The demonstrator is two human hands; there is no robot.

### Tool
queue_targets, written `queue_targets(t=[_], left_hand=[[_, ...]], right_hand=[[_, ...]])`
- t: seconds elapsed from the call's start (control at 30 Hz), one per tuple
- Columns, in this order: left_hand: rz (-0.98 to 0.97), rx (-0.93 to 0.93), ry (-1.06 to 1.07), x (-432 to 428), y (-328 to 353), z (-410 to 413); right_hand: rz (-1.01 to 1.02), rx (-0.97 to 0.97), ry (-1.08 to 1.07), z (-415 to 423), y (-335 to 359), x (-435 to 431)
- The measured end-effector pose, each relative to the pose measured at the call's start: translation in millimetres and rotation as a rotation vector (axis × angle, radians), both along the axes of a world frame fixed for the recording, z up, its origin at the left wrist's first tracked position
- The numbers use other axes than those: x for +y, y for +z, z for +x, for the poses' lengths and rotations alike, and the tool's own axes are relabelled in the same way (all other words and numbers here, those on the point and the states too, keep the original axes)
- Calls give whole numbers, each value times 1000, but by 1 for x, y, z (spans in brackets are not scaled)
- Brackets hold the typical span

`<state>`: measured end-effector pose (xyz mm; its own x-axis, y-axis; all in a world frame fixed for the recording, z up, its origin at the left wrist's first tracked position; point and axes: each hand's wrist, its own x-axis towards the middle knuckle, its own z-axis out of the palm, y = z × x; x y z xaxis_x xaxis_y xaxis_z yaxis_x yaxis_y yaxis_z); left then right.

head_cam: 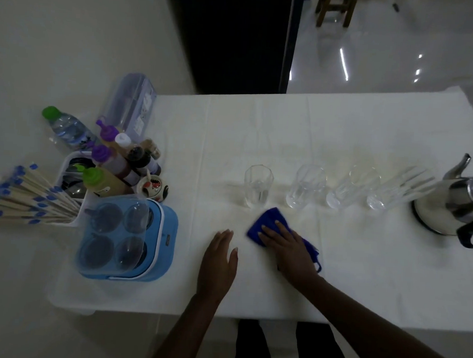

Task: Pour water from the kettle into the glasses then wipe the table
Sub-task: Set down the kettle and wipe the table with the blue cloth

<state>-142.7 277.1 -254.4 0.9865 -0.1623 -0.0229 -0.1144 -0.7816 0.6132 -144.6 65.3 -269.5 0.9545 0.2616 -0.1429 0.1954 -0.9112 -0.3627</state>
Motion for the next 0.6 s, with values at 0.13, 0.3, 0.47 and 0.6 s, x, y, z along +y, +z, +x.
queue_targets(t=[0.13,0.3,0.47,0.6], left_hand=[[-17,-7,-21,-14,1,0],[-10,-19,-40,-30,1,-4],[4,14,-77,-45,-2,-3],[5,27,-92,-51,-2,-2]], right_hand=[[24,22,-335,-22,-4,-48],[103,30,-292,-65,-3,-25],[53,66,-136,-25,2,-34],[32,50,-311,-19,3,-57]])
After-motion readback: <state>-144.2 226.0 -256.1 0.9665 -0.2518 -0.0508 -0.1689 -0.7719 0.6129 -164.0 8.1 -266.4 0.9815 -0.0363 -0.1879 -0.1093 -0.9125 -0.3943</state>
